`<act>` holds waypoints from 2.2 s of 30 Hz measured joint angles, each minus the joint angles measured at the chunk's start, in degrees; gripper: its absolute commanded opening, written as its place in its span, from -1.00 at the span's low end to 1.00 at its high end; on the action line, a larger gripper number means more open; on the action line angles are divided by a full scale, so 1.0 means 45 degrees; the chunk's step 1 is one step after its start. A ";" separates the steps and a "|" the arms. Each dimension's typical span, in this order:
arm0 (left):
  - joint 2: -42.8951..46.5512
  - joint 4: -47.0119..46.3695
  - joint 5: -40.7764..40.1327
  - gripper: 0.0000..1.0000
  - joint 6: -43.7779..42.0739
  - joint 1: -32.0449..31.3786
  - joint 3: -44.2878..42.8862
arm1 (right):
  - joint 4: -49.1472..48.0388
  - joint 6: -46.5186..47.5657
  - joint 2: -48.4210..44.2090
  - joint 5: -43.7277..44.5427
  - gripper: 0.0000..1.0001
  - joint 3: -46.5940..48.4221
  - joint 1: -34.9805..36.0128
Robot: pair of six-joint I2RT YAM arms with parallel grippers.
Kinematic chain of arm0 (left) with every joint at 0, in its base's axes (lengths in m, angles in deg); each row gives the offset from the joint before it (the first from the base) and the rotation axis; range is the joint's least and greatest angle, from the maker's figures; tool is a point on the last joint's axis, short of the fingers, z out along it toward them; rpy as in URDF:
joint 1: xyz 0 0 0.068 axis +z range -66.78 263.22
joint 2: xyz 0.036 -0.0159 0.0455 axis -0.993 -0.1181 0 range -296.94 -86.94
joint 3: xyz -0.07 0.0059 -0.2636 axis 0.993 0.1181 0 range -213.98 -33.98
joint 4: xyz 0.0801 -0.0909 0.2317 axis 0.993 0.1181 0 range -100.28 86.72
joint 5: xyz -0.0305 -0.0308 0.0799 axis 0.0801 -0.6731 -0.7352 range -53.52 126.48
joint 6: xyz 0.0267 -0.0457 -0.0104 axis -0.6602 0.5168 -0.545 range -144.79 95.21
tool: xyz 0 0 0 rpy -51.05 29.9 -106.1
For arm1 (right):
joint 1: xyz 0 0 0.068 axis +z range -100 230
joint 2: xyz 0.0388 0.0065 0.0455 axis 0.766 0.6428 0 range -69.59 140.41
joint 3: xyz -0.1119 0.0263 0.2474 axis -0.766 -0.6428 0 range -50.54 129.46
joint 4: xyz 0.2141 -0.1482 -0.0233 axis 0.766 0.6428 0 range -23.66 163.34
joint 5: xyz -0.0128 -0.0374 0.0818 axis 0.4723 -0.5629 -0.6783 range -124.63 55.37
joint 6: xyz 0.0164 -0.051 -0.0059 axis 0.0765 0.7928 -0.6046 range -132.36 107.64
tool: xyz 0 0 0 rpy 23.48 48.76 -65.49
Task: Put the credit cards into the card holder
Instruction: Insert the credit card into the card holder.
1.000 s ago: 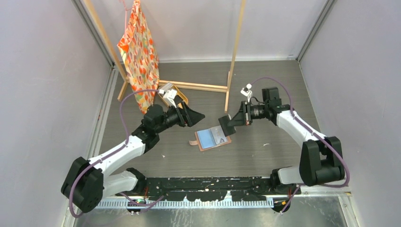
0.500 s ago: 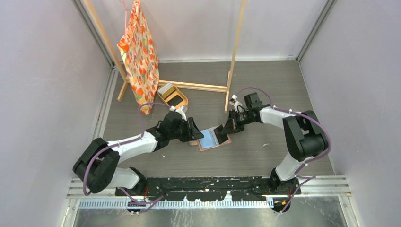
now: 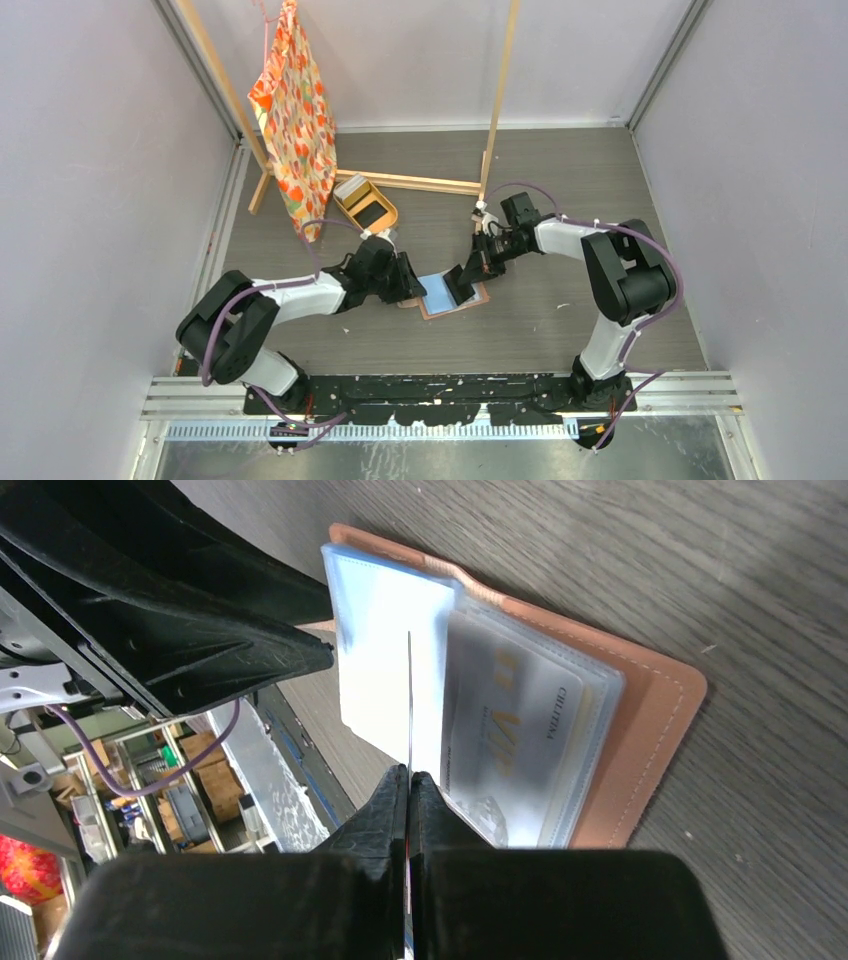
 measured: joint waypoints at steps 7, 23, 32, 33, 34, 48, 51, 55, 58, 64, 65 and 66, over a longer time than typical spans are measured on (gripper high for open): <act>-0.0408 0.0228 -0.0136 -0.34 0.0015 -0.0005 -0.0325 | 0.0525 0.0374 0.0321 0.0146 -0.98 0.0180 0.0015; -0.1263 0.0724 -0.0223 -0.71 0.0000 -0.0068 -0.1064 | 0.1132 0.0767 0.0690 0.0675 -0.97 0.0583 0.0136; -0.1423 0.0772 -0.0180 -0.72 0.0000 -0.0068 -0.1219 | 0.1103 0.0967 0.0690 0.0850 -0.93 0.0583 0.0136; -0.1433 0.0767 -0.0175 -0.71 -0.0005 -0.0068 -0.1219 | 0.1030 0.0962 0.0690 0.0855 -0.93 0.0578 0.0136; -0.1438 0.0753 -0.0175 -0.71 -0.0005 -0.0068 -0.1219 | 0.0928 0.0952 0.0690 0.0874 -0.93 0.0573 0.0136; -0.1564 0.0534 -0.0005 -0.71 -0.0044 -0.0053 -0.1229 | -0.0364 0.0466 0.0602 0.1049 -0.93 0.0121 0.0136; -0.1564 0.0529 0.0000 -0.71 -0.0049 -0.0053 -0.1229 | -0.0583 0.0369 0.0563 0.1054 -0.93 -0.0005 0.0136; -0.1564 0.0525 0.0010 -0.71 -0.0049 -0.0053 -0.1229 | -0.0899 0.0131 0.0539 0.1044 -0.94 -0.0199 0.0126; -0.1569 0.0525 0.0010 -0.72 -0.0053 -0.0053 -0.1229 | -0.1078 -0.0053 0.0529 0.1030 -0.94 -0.0296 0.0112; -0.1569 0.0515 0.0015 -0.71 -0.0058 -0.0053 -0.1229 | -0.1651 -0.0520 0.0359 0.1044 -0.94 -0.0685 0.0107; -0.1574 0.0515 0.0015 -0.72 -0.0058 -0.0053 -0.1229 | -0.1768 -0.0602 0.0325 0.1044 -0.94 -0.0758 0.0107; -0.1574 0.0510 0.0019 -0.71 -0.0058 -0.0053 -0.1229 | -0.1851 -0.0675 0.0301 0.1049 -0.94 -0.0811 0.0107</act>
